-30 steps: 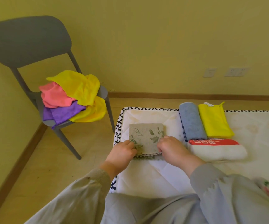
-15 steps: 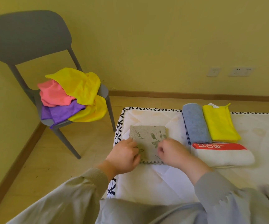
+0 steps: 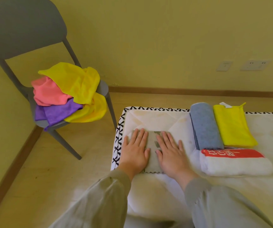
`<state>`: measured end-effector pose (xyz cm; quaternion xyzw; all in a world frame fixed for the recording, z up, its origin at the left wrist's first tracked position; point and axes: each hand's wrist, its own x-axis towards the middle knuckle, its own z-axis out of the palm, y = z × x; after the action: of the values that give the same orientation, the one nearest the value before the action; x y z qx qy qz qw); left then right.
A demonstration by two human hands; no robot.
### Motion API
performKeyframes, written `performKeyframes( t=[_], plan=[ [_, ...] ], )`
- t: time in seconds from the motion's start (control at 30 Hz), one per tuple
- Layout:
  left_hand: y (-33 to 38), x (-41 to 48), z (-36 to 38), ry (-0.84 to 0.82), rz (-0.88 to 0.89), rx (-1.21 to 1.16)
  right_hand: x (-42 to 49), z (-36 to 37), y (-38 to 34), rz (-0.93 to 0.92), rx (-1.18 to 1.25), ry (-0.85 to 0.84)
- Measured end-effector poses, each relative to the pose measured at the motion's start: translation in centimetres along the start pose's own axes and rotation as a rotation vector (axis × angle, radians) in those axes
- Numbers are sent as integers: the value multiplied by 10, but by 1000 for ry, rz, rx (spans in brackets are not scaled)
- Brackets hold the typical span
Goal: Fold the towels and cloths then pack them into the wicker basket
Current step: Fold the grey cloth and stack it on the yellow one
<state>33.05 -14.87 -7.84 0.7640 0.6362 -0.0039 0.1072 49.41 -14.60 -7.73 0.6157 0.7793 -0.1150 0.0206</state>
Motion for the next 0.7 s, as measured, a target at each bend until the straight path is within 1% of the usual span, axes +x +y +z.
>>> performKeyframes(
  t=[0.17, 0.23, 0.3, 0.4, 0.47, 0.53, 0.57, 0.67, 0.7],
  plan=[
    [-3, -4, -1, 16, -38, -39, -7, -11, 16, 61, 25, -110],
    [-2, -4, -1, 13, -55, -56, -9, -13, 15, 64, 40, -111],
    [-3, -3, -4, 14, -74, -88, -8, -16, 12, 68, 106, -88],
    [-6, -2, -16, 15, -88, -231, 5, -21, 9, 163, 349, 2],
    [-9, 1, -28, 68, -129, -357, 17, -30, 7, 282, 626, 51],
    [-15, 10, -39, 88, -208, -471, 28, -39, 5, 350, 904, 43],
    [-18, 14, -45, 68, -249, -528, 32, -44, 5, 371, 984, 10],
    [-23, 25, -58, -52, -358, -733, 43, -48, 14, 458, 1065, -84],
    [-24, 28, -61, -100, -386, -755, 44, -48, 17, 480, 1064, -120]
  ],
)
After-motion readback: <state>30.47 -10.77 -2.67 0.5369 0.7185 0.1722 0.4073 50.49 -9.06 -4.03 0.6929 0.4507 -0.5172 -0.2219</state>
